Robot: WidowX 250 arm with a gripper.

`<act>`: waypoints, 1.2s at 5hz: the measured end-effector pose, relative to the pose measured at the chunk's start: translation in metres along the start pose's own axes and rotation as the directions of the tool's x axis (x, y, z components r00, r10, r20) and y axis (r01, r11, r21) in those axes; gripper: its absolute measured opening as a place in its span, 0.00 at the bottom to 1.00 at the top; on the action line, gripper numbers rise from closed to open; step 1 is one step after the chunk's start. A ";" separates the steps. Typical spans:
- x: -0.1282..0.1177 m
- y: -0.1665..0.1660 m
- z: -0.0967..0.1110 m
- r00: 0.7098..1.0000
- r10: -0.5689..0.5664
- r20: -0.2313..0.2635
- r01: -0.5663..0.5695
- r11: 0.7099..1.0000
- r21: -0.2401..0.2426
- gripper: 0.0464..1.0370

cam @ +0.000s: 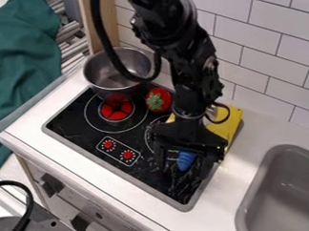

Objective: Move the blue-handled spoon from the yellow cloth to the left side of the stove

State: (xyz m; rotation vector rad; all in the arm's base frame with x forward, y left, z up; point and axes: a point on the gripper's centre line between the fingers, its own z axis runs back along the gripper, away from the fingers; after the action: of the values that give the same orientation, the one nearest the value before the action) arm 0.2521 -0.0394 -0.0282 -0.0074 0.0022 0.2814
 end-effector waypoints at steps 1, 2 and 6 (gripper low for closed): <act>0.005 -0.001 -0.008 1.000 0.000 -0.003 0.000 1.000 -0.016 0.96; 0.010 0.000 -0.016 1.000 -0.001 -0.012 0.001 1.000 -0.024 0.96; 0.019 0.011 -0.017 0.998 0.010 0.062 -0.008 1.000 -0.025 0.31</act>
State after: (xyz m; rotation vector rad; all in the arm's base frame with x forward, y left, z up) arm 0.2677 -0.0239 -0.0457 -0.0231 -0.0626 0.2907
